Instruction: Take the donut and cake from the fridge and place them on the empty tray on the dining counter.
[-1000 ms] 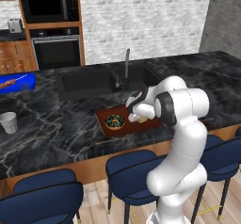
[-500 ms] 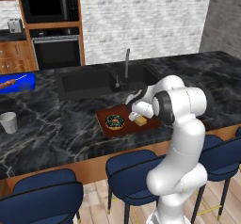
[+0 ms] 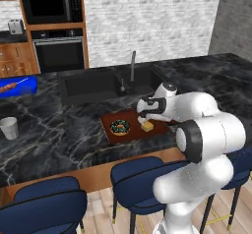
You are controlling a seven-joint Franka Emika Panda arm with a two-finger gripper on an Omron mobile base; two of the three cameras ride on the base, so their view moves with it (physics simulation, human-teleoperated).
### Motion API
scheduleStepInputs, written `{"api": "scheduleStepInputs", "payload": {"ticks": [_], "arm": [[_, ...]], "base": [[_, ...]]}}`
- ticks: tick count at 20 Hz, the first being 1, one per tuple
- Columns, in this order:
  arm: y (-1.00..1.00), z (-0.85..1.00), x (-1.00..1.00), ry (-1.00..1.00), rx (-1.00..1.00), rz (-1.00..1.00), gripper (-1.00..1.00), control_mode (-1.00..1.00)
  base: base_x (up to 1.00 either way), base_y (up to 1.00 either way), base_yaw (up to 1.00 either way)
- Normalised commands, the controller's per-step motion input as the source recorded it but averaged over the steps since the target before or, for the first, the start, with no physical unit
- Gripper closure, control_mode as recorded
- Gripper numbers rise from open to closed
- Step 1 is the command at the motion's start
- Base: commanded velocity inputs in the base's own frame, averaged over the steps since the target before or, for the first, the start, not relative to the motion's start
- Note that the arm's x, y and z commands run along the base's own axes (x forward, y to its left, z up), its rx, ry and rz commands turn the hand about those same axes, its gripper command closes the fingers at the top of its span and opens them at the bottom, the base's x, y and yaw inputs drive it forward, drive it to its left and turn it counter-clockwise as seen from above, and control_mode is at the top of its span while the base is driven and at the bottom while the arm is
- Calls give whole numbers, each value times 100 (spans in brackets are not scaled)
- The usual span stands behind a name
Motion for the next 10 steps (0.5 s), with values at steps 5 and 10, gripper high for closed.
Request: {"api": "scheduleStepInputs", "payload": {"ticks": [5,10], "arm": [[24,63,-100,7,-3,0,-100,-100],[39,24,-73,13,0,-1,-100,-100]], "base": [[0,0,0],[0,0,0]]}}
